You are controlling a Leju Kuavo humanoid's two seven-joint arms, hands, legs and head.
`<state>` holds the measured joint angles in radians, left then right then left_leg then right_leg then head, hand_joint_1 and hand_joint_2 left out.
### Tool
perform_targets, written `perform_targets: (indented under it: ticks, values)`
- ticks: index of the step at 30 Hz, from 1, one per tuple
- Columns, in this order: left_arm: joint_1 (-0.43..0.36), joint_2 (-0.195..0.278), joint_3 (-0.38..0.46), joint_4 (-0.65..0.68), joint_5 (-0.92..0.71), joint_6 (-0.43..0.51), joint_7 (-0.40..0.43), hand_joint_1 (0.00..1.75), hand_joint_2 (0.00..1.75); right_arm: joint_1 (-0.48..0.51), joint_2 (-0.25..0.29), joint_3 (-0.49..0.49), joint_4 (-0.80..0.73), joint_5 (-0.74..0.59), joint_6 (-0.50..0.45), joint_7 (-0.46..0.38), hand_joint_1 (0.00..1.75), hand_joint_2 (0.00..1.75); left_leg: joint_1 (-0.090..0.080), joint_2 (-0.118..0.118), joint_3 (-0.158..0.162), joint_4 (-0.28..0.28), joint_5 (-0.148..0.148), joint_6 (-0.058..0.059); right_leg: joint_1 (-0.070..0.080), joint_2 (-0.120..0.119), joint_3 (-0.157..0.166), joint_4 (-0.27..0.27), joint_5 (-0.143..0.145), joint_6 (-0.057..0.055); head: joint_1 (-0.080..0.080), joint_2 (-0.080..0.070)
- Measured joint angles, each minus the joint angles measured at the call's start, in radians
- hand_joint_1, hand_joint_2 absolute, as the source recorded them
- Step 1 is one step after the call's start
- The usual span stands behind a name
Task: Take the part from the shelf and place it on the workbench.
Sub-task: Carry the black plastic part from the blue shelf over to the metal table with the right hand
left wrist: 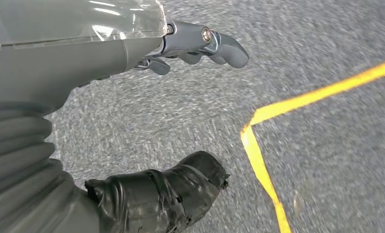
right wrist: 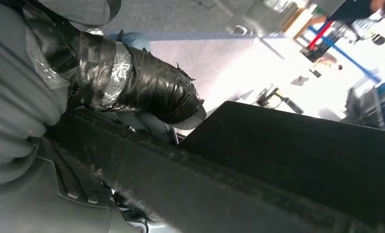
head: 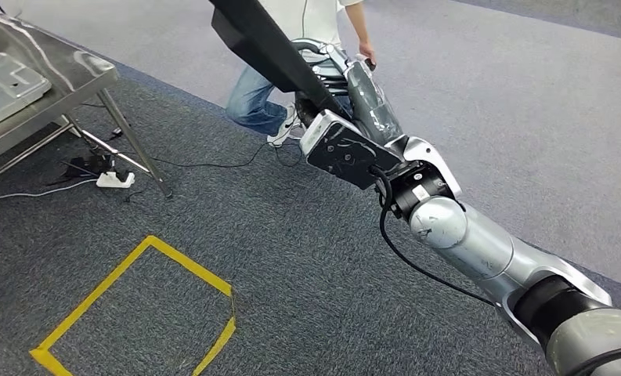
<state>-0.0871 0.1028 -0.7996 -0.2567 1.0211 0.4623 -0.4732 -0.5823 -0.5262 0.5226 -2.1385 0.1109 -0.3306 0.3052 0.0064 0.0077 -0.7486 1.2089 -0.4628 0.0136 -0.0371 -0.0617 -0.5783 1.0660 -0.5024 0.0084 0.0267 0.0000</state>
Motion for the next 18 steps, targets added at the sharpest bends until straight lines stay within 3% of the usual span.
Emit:
perform_targets:
  ticks: [2, 3, 4, 6, 8, 9, 10, 12, 13, 14, 15, 16, 18]
  values:
    - [-0.001, 0.001, 0.0, 0.0, -0.001, 0.0, 0.0, 0.0, 1.75, -0.002, -0.001, 0.0, 0.0, -0.001, 0.002, 0.001, 1.75, 1.75, -0.014, 0.042, 0.056, -0.115, 0.045, 0.014, 0.004, -0.024, 0.016, -0.005, -0.01, 0.006, 0.0, 0.0]
    - [-0.002, 0.001, 0.0, 0.0, -0.001, 0.0, 0.0, 0.0, 1.75, -0.004, -0.002, 0.0, 0.0, -0.002, 0.004, 0.002, 1.75, 1.75, -0.021, 0.057, 0.071, -0.146, 0.05, 0.021, 0.006, -0.035, 0.022, -0.01, -0.013, 0.011, 0.0, 0.0]
    - [-0.003, 0.002, 0.0, 0.0, -0.001, 0.0, 0.0, 0.0, 1.75, -0.006, -0.003, 0.0, 0.0, -0.004, 0.008, 0.005, 1.75, 1.75, -0.027, 0.061, 0.075, -0.154, 0.044, 0.026, 0.008, -0.046, 0.028, -0.016, -0.015, 0.016, 0.0, 0.0]
    - [0.0, 0.002, 0.0, 0.0, -0.001, 0.0, 0.001, 0.0, 1.75, -0.012, -0.005, 0.0, 0.0, -0.008, 0.019, 0.013, 1.75, 1.75, -0.024, 0.037, 0.081, -0.164, 0.045, 0.033, 0.011, -0.059, 0.038, -0.025, -0.02, 0.028, 0.001, 0.0]
    - [0.003, 0.002, 0.0, 0.0, -0.001, 0.0, 0.002, 0.0, 1.75, -0.021, -0.009, 0.0, 0.0, -0.012, 0.028, 0.021, 1.75, 1.75, -0.016, 0.012, 0.094, -0.181, 0.048, 0.043, 0.009, -0.017, 0.032, 0.002, -0.04, 0.036, 0.002, 0.0]
    - [0.002, 0.003, 0.0, 0.0, -0.001, 0.0, 0.003, 0.0, 1.75, -0.026, -0.013, 0.0, -0.001, -0.014, 0.031, 0.025, 1.75, 1.75, -0.013, 0.001, 0.1, -0.187, 0.049, 0.049, 0.008, 0.015, 0.009, 0.045, -0.061, 0.037, 0.003, 0.0]
    - [0.0, 0.002, 0.0, 0.0, -0.001, 0.0, 0.003, 0.0, 1.75, -0.03, -0.017, 0.0, -0.001, -0.016, 0.033, 0.027, 1.75, 1.75, -0.014, -0.011, 0.102, -0.188, 0.048, 0.054, 0.008, 0.043, -0.024, 0.106, -0.085, 0.036, 0.004, 0.0]
    - [-0.004, 0.002, 0.0, 0.0, -0.002, 0.0, 0.003, 0.0, 1.75, -0.033, -0.022, 0.0, 0.0, -0.017, 0.035, 0.031, 1.75, 1.75, -0.015, -0.039, 0.106, -0.187, 0.043, 0.06, 0.01, 0.06, -0.102, 0.224, -0.115, 0.038, 0.006, 0.0]
    - [-0.004, 0.002, 0.0, 0.0, -0.002, -0.001, 0.003, 0.0, 1.75, -0.033, -0.024, 0.0, 0.0, -0.017, 0.036, 0.033, 1.75, 1.75, -0.015, -0.054, 0.109, -0.185, 0.04, 0.061, 0.01, 0.062, -0.124, 0.243, -0.104, 0.041, 0.006, 0.0]
    - [-0.003, 0.002, 0.0, 0.0, -0.002, -0.001, 0.004, 0.0, 1.75, -0.034, -0.026, 0.0, 0.0, -0.017, 0.037, 0.035, 1.75, 1.75, -0.015, -0.07, 0.113, -0.182, 0.036, 0.06, 0.009, 0.064, -0.127, 0.223, -0.073, 0.043, 0.006, 0.0]
    - [-0.003, 0.002, 0.0, 0.0, -0.002, -0.001, 0.004, 0.0, 1.75, -0.035, -0.028, 0.0, 0.0, -0.017, 0.039, 0.036, 1.75, 1.75, -0.014, -0.085, 0.117, -0.177, 0.031, 0.058, 0.006, 0.071, -0.112, 0.17, -0.03, 0.044, 0.006, 0.0]
    - [-0.002, 0.002, 0.0, 0.0, -0.002, -0.002, 0.005, 0.0, 1.75, -0.038, -0.03, 0.0, 0.0, -0.017, 0.039, 0.036, 1.75, 1.75, -0.013, -0.101, 0.119, -0.172, 0.025, 0.055, 0.003, 0.093, -0.089, 0.105, 0.008, 0.045, 0.006, 0.0]
    - [-0.004, 0.002, 0.0, 0.0, -0.002, -0.002, 0.006, 0.0, 1.75, -0.041, -0.035, 0.0, -0.001, -0.018, 0.041, 0.036, 1.75, 1.75, -0.012, -0.129, 0.113, -0.158, 0.016, 0.045, -0.002, 0.133, -0.052, 0.011, 0.042, 0.043, 0.005, 0.0]
